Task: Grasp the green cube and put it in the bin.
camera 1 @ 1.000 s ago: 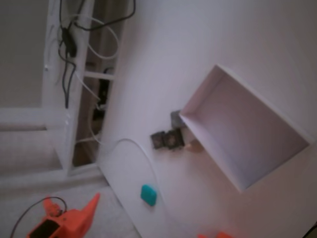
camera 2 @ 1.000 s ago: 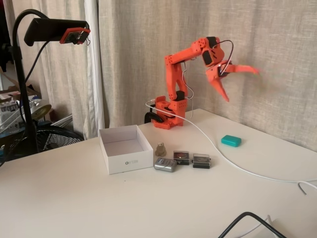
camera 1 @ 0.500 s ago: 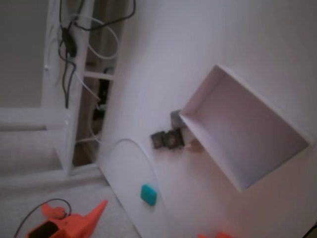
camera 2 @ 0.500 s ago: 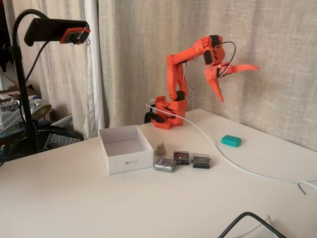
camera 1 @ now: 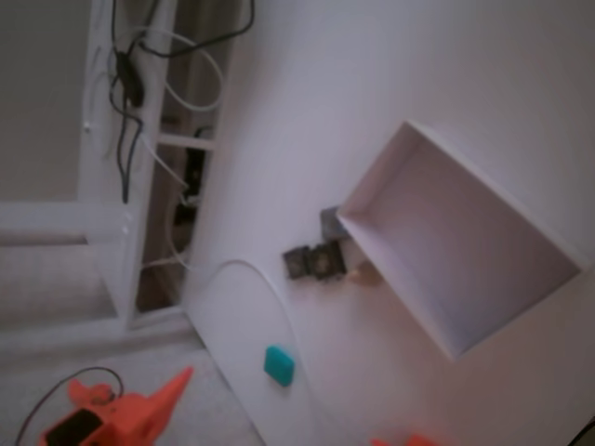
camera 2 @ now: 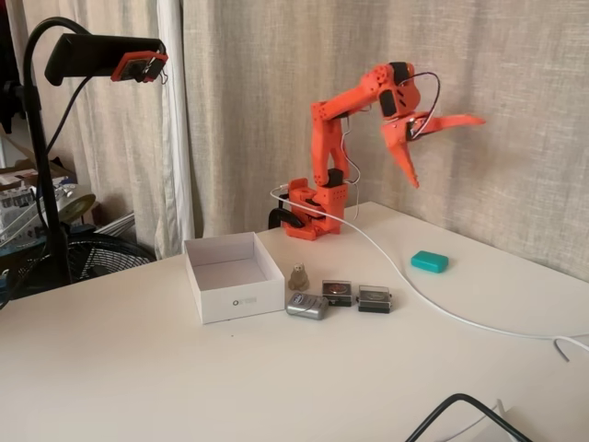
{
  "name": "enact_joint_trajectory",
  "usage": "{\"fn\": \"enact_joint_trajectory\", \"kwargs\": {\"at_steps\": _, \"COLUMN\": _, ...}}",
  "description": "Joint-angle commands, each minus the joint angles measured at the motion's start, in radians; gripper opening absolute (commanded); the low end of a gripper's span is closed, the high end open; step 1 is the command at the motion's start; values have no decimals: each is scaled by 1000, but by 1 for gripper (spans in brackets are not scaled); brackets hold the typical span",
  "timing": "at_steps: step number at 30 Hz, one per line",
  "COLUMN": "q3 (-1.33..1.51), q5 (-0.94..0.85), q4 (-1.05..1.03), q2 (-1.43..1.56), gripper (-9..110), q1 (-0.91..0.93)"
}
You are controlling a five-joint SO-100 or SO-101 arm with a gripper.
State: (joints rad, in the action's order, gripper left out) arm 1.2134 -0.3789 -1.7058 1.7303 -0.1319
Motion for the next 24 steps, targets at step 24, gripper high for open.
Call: {"fn": "enact_joint_trajectory", "kwargs": {"at_steps": 24, "q3": -46, "q5": -758, "q4": 89, "q2": -186, "gripper": 69, "q1": -46}}
